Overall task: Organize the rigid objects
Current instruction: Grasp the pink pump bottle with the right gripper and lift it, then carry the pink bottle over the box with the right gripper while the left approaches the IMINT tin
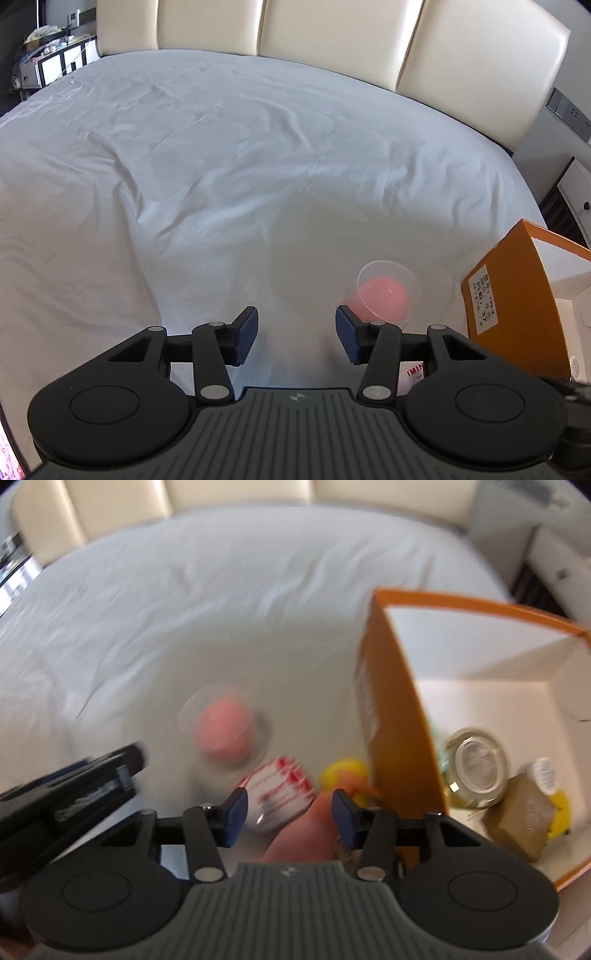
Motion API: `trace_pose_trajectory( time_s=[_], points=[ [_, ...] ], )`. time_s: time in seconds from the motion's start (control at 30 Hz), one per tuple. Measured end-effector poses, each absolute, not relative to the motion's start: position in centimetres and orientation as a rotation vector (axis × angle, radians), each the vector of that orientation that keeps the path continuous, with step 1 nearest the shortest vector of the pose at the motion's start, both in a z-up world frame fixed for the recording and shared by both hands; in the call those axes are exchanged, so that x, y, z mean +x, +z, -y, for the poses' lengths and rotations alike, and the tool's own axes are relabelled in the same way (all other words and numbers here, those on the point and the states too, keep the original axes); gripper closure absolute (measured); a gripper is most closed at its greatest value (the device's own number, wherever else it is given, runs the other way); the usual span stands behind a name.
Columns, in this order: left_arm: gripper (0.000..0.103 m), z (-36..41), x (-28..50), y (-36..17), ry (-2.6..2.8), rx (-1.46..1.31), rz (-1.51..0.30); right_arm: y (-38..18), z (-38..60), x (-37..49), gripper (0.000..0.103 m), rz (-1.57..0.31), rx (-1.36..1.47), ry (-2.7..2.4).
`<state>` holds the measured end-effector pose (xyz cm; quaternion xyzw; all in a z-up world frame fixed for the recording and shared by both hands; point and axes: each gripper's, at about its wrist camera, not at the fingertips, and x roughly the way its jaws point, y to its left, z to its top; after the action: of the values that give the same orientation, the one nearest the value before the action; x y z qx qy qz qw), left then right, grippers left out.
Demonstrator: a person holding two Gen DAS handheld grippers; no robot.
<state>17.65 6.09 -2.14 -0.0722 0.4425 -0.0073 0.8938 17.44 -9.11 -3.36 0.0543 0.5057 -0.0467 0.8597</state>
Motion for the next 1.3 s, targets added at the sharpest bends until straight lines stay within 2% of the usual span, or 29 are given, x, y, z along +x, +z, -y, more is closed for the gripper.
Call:
trace_pose_trajectory(
  time_s=[0.1, 0.27, 0.37, 0.47, 0.53, 0.6, 0.97, 1.17, 1.3],
  points=[
    [0.046, -6.3, 17.7, -2.2, -0.007, -0.149, -0.916, -4.6, 8.5, 16.9, 0.039, -1.08, 0.185, -0.18],
    [0.045, -6.7, 17.8, -2.4, -0.004, -0.148, -0.926, -5.5, 8.9, 16.2, 0.044, -1.001, 0.305, -0.297],
    [0.046, -6.3, 18.0, -2.8, -0.011, -0.125, -0.952, -6.1, 8.7, 17.4, 0.043, -1.035, 0.278, -0.302],
    [0.045, -6.0, 17.9, -2.9, -0.041, -0.121, -0.957, -7.2, 9.4, 18.2, 0.048, -1.099, 0.306, -0.311],
    [0.045, -5.7, 17.8, -3.0, -0.058, -0.115, -0.96, -7.3, 10.0, 18.1, 0.054, -1.076, 0.347, -0.281],
    [0.045, -5.5, 17.8, -3.1, -0.085, -0.119, -0.965, -7.1, 10.0, 18.1, 0.073, -1.067, 0.326, -0.242],
    [0.046, -5.7, 17.9, -3.0, -0.192, -0.213, -0.958, -4.5, 11.4, 15.3, 0.078, -1.035, 0.288, 0.075],
    [0.045, -4.3, 17.5, -2.3, -0.23, -0.146, -0.901, 0.6, 13.3, 12.6, 0.078, -0.879, 0.251, 0.213],
    [0.043, -2.8, 17.4, -2.6, -0.27, -0.064, -0.909, 3.5, 16.3, 11.9, 0.078, -0.793, 0.321, 0.244]
  ],
)
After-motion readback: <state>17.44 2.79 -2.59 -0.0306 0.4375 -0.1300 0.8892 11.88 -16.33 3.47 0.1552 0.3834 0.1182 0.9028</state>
